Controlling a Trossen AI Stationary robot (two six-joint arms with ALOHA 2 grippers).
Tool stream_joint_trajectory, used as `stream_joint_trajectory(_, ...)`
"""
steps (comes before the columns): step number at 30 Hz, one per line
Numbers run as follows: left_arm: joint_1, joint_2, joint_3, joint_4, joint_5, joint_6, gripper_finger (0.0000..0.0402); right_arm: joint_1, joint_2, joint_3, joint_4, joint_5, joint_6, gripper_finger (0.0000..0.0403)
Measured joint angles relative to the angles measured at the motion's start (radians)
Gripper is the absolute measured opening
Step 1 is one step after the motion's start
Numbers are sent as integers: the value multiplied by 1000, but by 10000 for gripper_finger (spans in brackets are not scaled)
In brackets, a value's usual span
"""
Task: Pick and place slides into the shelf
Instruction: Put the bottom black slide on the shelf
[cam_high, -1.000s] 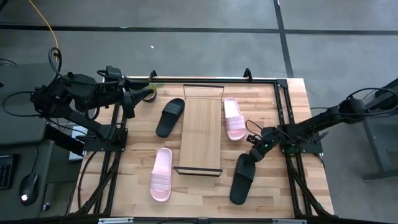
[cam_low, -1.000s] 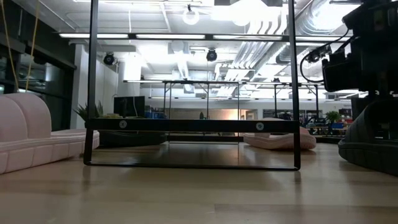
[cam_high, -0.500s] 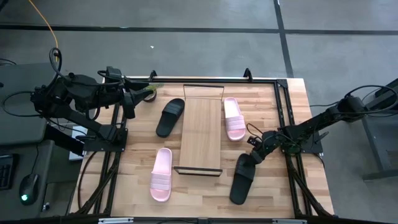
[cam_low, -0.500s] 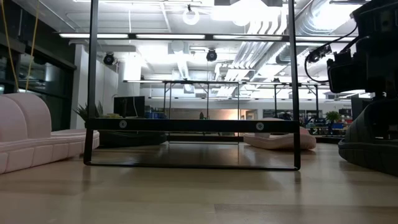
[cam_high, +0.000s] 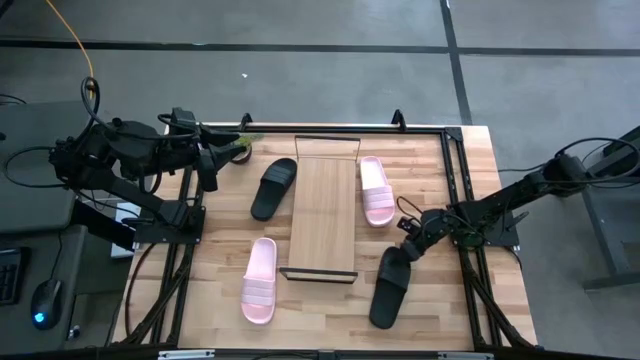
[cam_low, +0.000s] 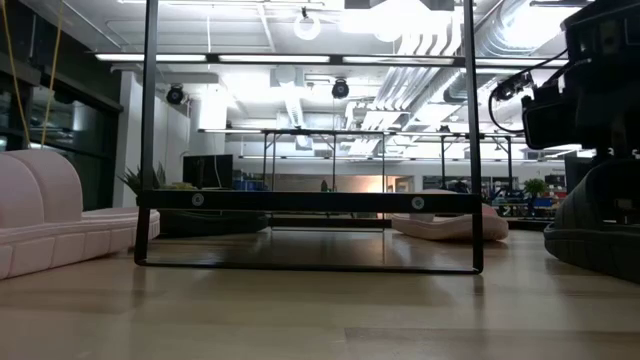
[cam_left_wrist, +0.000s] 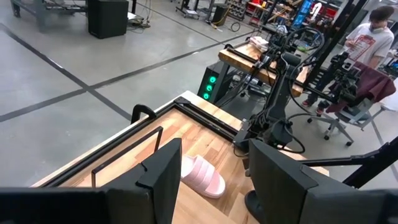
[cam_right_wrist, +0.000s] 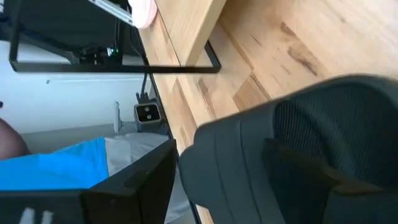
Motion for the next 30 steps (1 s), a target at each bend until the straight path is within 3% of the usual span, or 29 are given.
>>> stream_joint_trajectory(21,0,0,-2,2,-2,-31,172,-28,0,1,-19,-9,7,229)
stream_joint_trajectory(30,0,1,-2,2,8,-31,172,29,0,1,-43,-6,42,229)
